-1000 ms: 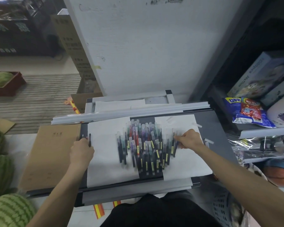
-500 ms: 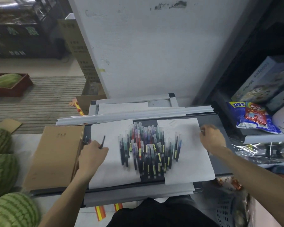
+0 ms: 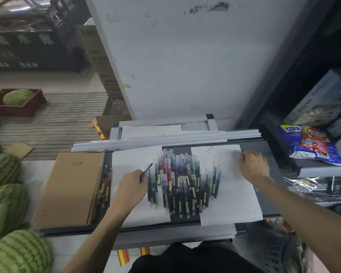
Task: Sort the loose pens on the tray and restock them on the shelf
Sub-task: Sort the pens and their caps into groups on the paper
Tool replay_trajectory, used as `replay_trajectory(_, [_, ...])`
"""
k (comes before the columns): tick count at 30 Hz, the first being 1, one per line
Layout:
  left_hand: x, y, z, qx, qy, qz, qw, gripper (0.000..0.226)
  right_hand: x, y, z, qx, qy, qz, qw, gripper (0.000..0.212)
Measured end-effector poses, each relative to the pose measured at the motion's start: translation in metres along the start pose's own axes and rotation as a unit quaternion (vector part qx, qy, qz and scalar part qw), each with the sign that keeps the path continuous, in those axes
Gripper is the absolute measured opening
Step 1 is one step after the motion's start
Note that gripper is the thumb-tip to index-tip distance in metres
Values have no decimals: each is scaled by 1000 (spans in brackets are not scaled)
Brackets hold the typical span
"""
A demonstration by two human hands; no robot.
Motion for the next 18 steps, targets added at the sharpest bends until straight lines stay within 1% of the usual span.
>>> replay_trajectory(2, [-1,-4,-7,-7,19,-4,1000,32,-9,-3,13,83,5,-3,997,20])
replay_trajectory(3, [-2,-7,-10,-15,28,-3,999,31,-16,-7,20,119,-3,-18,993,19])
replay_trajectory(5, [-5,-15,-17,-31,52,-3,998,29,-30,-18,39,168,-41,-48,984,17])
replay_trajectory(6, [-7,-20,-21,-42,67,-4,997,29,-37,-25,50,194,-51,-50,978,17])
replay_trajectory(9, [-20,-38,-36,-86,119,-2,989,37,-67,-49,86,292,-59,-16,954,13])
replay_trajectory(11, [-32,-53,-48,-112,154,-2,982,40,-86,-65,108,353,-75,13,932,10])
replay_trajectory(12, [-38,-60,-54,-124,173,-3,977,37,-95,-73,118,380,-86,31,920,10])
replay_trajectory(15, [-54,-79,-69,-152,211,-12,965,18,-118,-96,143,446,-115,90,883,10])
replay_trajectory(18, [-68,-98,-79,-147,251,-44,956,21,-134,-114,162,497,-136,141,845,13])
Point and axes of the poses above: each hand's wrist, its own x-axis towards the middle knuckle, its own y-axis out of the palm, z = x × y, the point moved 2 cm from there along x, towards the middle knuckle, and after that the axes turned 12 degrees about x, right-handed, at the moved point
